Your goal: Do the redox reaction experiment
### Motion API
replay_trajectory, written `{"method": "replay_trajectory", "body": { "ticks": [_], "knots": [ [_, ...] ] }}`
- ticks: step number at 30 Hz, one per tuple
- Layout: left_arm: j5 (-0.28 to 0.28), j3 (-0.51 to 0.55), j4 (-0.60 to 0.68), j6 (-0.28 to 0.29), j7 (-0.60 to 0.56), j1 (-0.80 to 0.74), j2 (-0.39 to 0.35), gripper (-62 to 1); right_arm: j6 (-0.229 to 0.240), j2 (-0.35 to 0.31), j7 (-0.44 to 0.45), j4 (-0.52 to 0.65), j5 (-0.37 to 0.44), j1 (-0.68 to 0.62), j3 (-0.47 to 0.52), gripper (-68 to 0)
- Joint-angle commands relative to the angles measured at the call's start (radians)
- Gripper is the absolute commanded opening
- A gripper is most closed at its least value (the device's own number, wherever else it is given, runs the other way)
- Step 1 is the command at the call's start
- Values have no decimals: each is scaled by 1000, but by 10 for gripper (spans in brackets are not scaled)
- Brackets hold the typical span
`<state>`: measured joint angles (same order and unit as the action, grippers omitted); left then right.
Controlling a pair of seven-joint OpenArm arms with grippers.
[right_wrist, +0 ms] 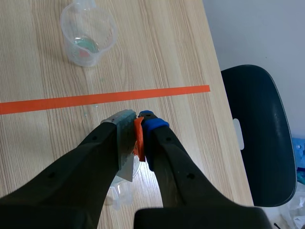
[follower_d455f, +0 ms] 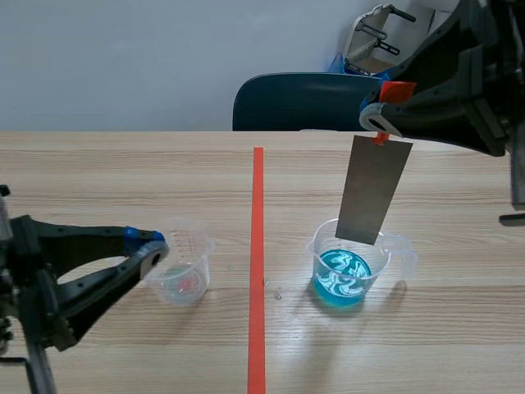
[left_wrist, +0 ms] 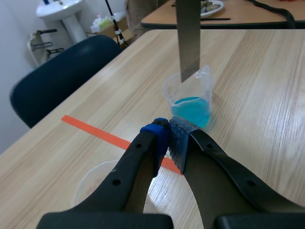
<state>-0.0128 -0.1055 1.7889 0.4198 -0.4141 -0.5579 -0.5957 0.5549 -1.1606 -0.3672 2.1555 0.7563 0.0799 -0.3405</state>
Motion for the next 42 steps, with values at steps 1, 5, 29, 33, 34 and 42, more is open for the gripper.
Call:
{"method": "replay_trajectory", "body": {
  "ticks": [1, 5, 29, 33, 34, 42],
  "knots": [
    [-2, -29, 9, -3, 3, 29, 31, -575, -5, -8, 8, 7, 7, 14, 13, -669],
    [-14, -130, 1, -5, 76, 109, 81, -575, -5, -8, 8, 7, 7, 14, 13, -669],
    [-15, -405, -343, -145, 150, 418, 339, -580, -5, -8, 8, 7, 7, 14, 13, -669],
    [-15, -422, -362, -167, 150, 428, 369, -580, -5, -8, 8, 7, 7, 14, 13, -669],
    [-16, -424, -364, -176, 150, 429, 377, -580, -5, -8, 8, 7, 7, 14, 13, -669],
    [-37, -424, -370, -211, 152, 448, 427, -582, -5, -8, 8, 7, 8, 14, 13, -669]
  ]
}}
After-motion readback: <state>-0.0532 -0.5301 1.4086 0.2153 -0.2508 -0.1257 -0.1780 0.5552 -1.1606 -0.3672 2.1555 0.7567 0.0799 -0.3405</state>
